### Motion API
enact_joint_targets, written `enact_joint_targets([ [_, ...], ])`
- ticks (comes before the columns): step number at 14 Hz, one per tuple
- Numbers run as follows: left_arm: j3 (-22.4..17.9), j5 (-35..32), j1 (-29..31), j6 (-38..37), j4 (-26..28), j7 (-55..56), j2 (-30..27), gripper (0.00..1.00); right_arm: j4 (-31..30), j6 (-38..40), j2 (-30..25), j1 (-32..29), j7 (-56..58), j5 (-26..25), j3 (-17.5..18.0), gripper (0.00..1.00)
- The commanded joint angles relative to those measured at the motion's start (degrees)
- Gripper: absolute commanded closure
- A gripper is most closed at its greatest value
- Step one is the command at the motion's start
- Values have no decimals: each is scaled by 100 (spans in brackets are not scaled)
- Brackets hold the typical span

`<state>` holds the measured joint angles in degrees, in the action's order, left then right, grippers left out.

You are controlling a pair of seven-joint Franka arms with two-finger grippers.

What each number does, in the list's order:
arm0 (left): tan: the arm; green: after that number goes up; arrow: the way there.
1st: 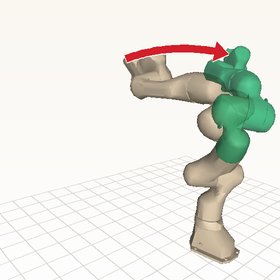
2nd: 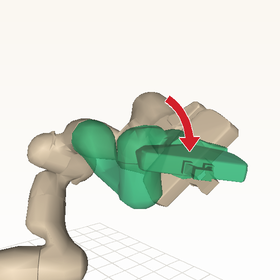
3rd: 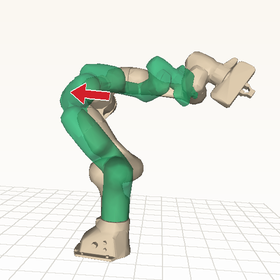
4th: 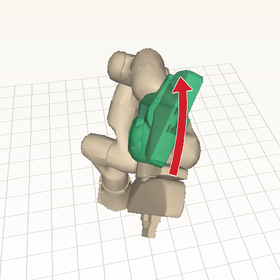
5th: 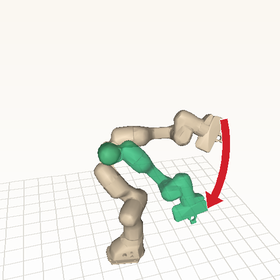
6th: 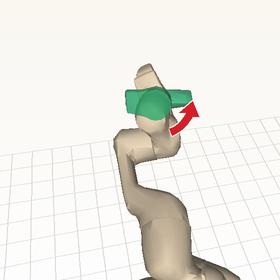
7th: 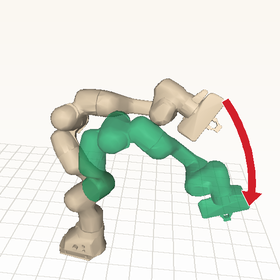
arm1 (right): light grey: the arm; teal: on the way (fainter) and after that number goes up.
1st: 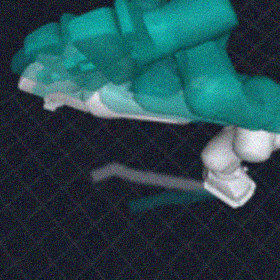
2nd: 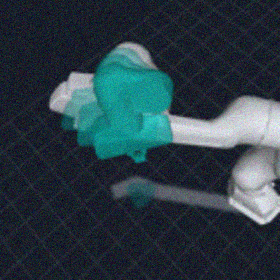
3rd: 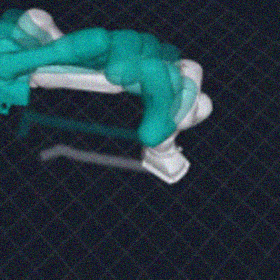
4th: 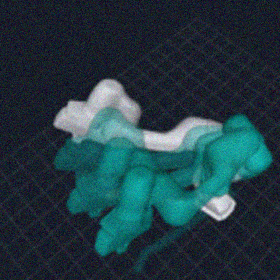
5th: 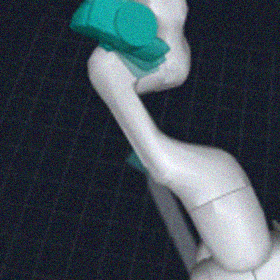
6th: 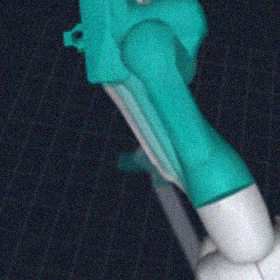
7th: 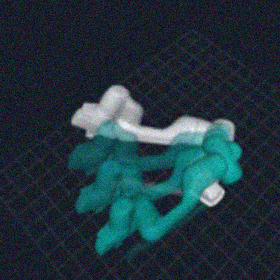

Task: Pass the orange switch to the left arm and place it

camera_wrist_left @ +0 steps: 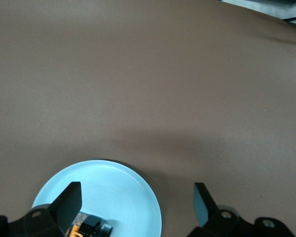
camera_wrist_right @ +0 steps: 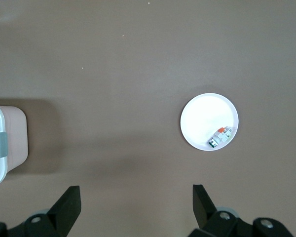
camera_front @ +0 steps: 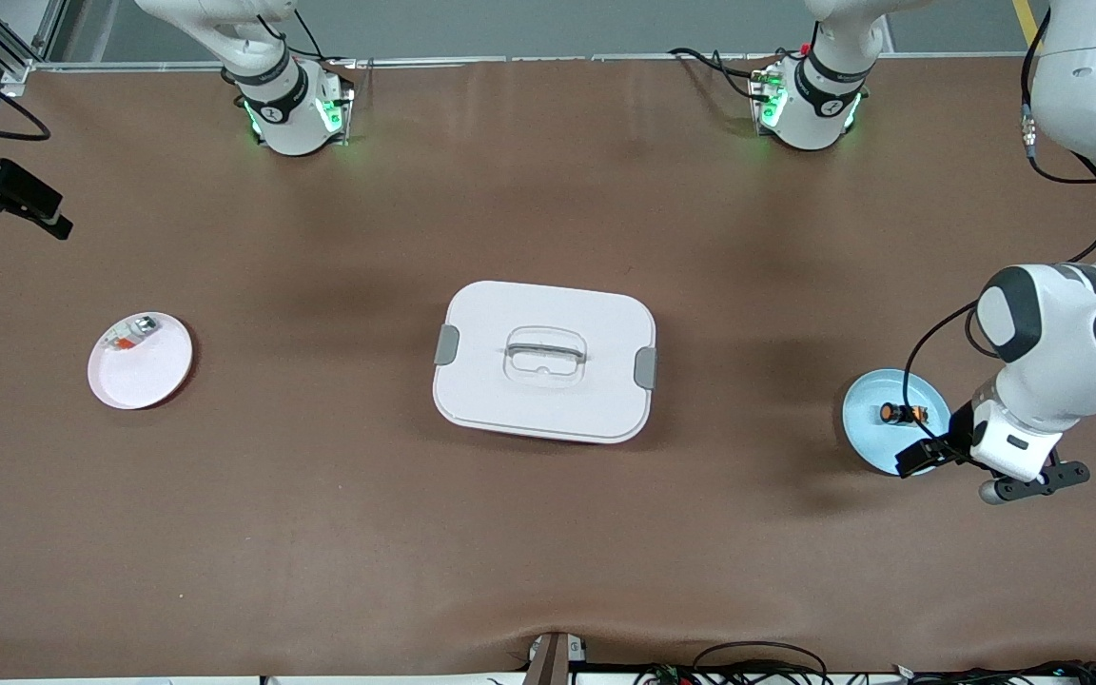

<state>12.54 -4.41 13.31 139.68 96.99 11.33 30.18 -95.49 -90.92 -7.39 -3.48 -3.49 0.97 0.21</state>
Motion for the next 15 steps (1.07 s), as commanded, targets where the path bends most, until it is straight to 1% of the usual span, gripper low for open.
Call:
enact_joint_targets([
  [1,29,-77,198,-239,109,-393,-372,0,4,4,-78,14,33,-36,5,0],
  [3,29,-69,216,-660,74,-658,-574,0,13,4,-78,6,41,-36,5,0],
  [8,29,-60,233,-1346,56,-694,-1224,0,161,-23,-70,14,33,-1,5,0],
  [15,56,19,225,-2260,39,-764,-2068,0,179,30,-61,14,41,-9,5,0],
])
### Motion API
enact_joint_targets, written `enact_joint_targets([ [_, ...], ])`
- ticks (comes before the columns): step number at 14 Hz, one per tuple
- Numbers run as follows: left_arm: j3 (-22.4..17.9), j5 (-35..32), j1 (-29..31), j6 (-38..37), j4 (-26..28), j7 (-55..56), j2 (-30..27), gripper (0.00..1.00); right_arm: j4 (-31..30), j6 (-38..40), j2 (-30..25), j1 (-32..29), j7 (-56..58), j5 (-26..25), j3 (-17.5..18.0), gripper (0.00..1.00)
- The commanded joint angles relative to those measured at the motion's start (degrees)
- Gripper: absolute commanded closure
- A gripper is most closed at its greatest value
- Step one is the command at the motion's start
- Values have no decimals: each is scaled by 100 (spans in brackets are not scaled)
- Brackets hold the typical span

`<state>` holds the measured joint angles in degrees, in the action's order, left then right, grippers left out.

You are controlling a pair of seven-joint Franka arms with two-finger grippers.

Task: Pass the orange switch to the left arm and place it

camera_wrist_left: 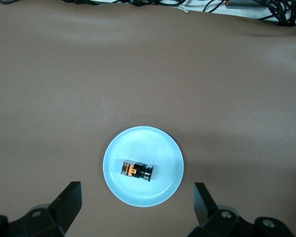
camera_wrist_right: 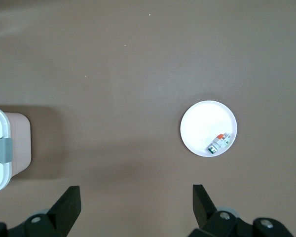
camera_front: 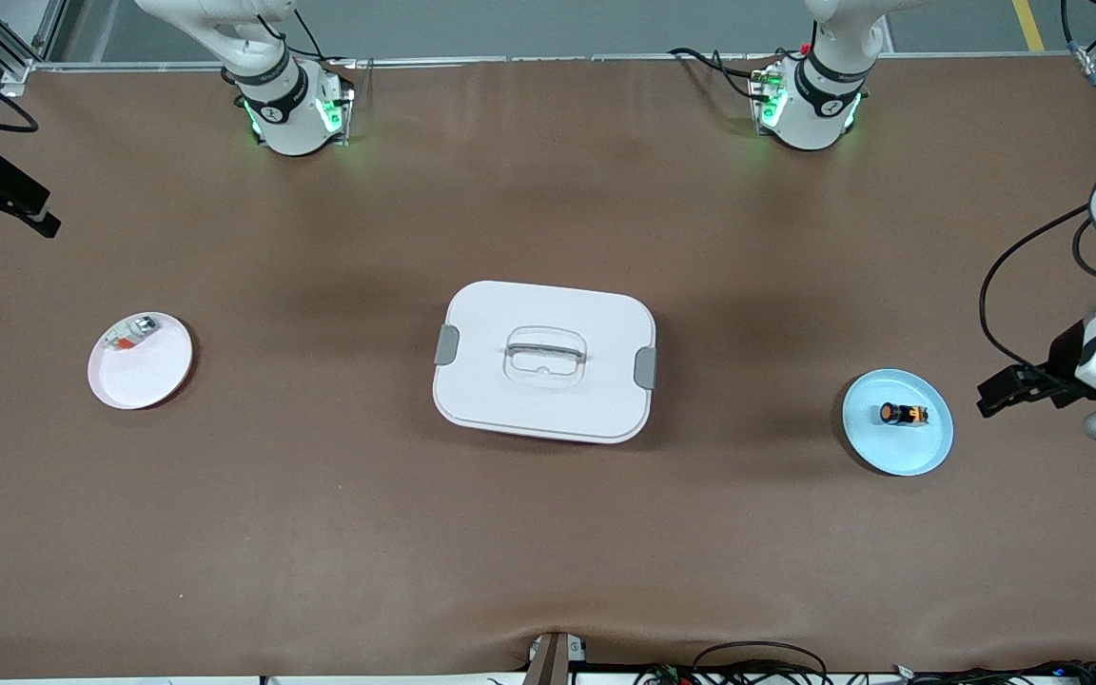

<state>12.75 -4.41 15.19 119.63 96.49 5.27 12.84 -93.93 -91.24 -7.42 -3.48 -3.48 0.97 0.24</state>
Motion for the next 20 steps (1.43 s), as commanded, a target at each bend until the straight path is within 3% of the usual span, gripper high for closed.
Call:
enact_joint_targets([
  [1,34,19,36,-352,89,-219,-431,0,24,72,-58,23,32,-1,11,0],
  [11,-45,45,-112,-449,89,-431,-573,0,94,124,-67,23,41,-18,3,0],
  [12,-149,72,-209,-449,89,-405,-573,0,129,211,-67,14,50,-27,-6,0],
  [16,-1405,89,-1456,-458,98,-378,-616,0,147,283,-49,23,41,-27,3,0],
  [20,-1460,89,-1536,-458,98,-396,-590,0,147,274,-49,23,50,-27,3,0],
])
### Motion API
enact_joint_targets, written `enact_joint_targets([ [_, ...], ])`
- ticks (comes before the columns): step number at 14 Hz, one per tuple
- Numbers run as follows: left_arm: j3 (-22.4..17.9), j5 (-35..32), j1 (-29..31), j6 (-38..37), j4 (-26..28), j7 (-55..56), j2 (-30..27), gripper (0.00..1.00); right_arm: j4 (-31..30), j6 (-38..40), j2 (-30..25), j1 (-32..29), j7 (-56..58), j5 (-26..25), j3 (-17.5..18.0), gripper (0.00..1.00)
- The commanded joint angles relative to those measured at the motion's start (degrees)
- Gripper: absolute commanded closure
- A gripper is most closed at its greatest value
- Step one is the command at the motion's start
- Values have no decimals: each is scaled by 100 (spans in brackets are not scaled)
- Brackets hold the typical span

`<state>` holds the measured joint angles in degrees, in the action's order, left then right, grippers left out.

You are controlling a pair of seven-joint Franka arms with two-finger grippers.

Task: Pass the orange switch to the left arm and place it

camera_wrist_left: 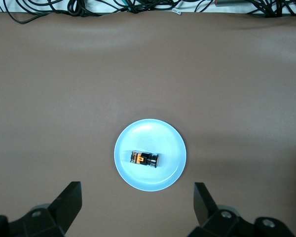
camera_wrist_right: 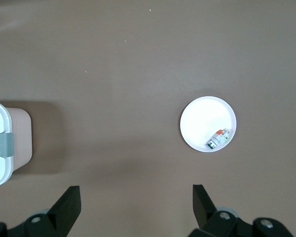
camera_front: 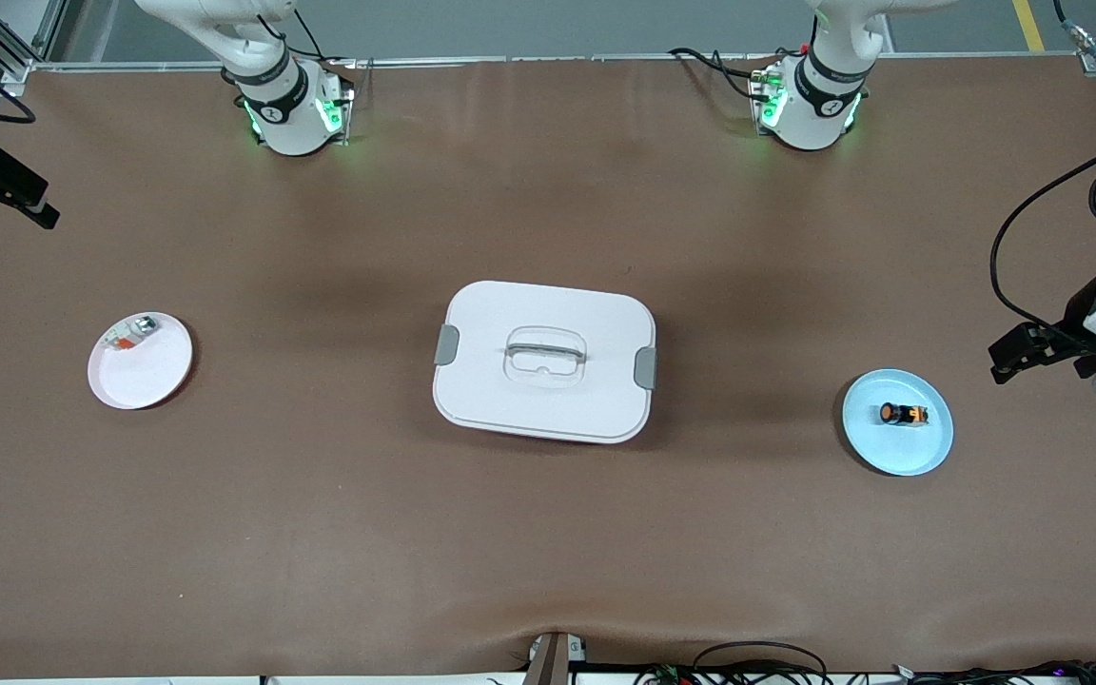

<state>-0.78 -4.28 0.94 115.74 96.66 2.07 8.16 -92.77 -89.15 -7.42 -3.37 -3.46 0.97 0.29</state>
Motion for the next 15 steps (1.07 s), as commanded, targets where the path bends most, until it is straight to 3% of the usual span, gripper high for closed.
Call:
enact_joint_targets([
  [1,-167,76,-155,-69,81,-67,-122,0,31,73,-49,21,47,-27,-3,0],
  [7,-124,94,-111,-69,72,-49,-122,0,14,82,-5,21,39,-27,6,0],
  [11,-133,516,-94,-174,-76,-23,-148,0,31,46,13,100,30,-36,-3,0],
  [15,-97,533,-137,-1473,-752,-5,-218,0,31,3,126,118,4,-10,6,0],
])
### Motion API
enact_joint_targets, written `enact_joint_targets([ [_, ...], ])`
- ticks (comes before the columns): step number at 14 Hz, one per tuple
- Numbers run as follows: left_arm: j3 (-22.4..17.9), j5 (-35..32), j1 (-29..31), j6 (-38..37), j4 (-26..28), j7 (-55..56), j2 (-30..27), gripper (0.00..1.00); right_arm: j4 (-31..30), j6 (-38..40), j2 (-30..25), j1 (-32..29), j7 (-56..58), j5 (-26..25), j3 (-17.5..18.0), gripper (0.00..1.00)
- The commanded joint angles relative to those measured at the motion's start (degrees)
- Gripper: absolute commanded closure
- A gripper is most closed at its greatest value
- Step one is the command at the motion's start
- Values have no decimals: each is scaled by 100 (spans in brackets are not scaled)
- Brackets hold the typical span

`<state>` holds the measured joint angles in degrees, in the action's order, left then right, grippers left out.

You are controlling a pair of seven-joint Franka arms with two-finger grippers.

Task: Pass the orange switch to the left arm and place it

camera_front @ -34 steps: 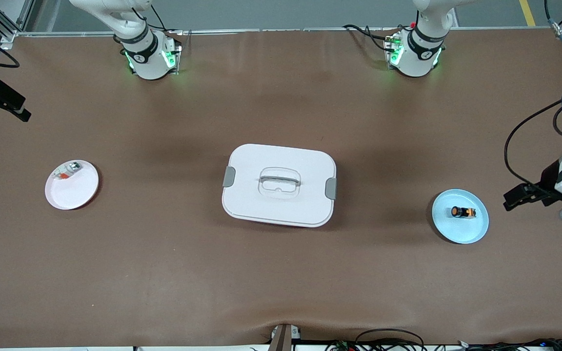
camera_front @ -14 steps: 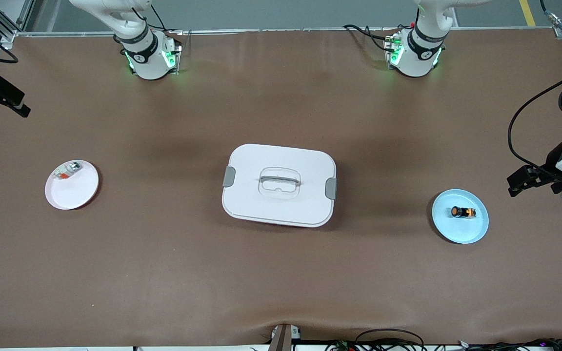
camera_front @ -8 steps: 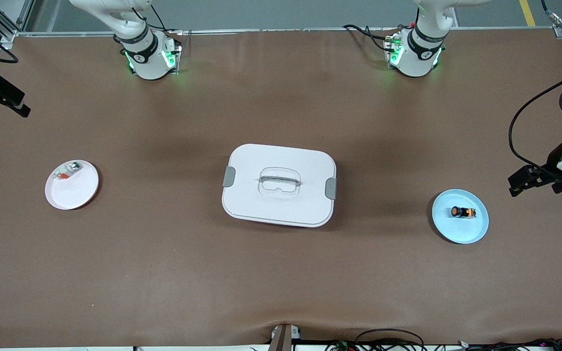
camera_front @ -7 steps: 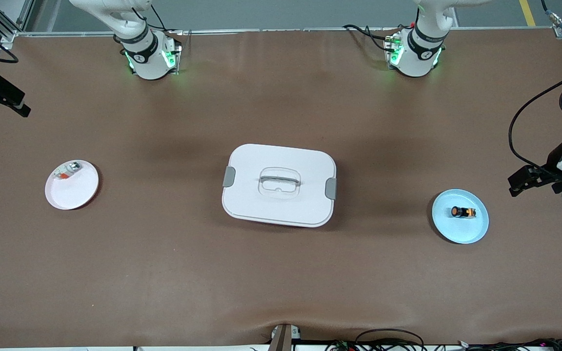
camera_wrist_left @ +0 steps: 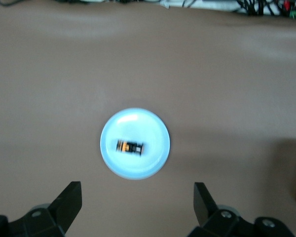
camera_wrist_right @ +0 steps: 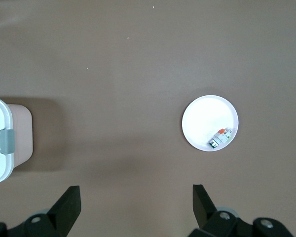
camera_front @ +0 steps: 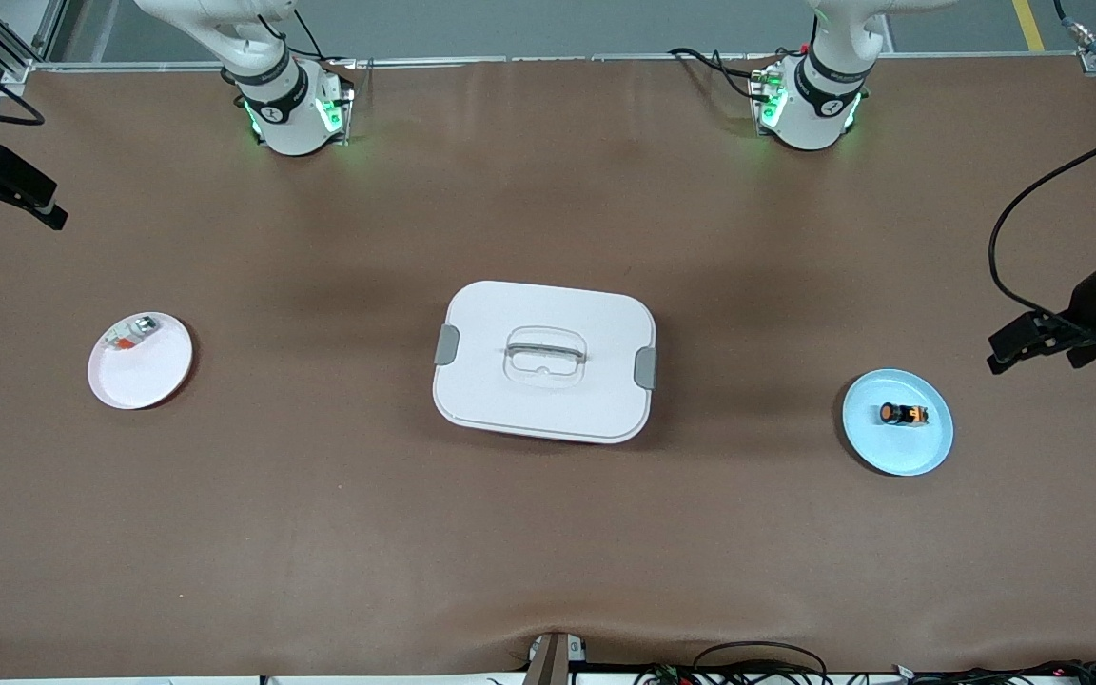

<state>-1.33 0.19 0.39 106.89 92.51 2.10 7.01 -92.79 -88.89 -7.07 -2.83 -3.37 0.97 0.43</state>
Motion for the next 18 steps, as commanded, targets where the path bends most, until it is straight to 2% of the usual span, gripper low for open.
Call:
enact_joint_targets([
  [1,-8,87,-83,-799,-391,1,-146,0,112,47,100,116,-23,-53,-7,0],
  [3,62,87,-83,-1081,-348,132,-366,0,147,283,83,64,160,-132,-77,0],
  [8,352,78,-66,-1152,-330,229,-454,0,218,355,74,28,276,-159,-69,0],
  [18,361,-1,-83,-1285,-383,106,-314,0,227,417,118,-77,197,-133,-87,0],
])
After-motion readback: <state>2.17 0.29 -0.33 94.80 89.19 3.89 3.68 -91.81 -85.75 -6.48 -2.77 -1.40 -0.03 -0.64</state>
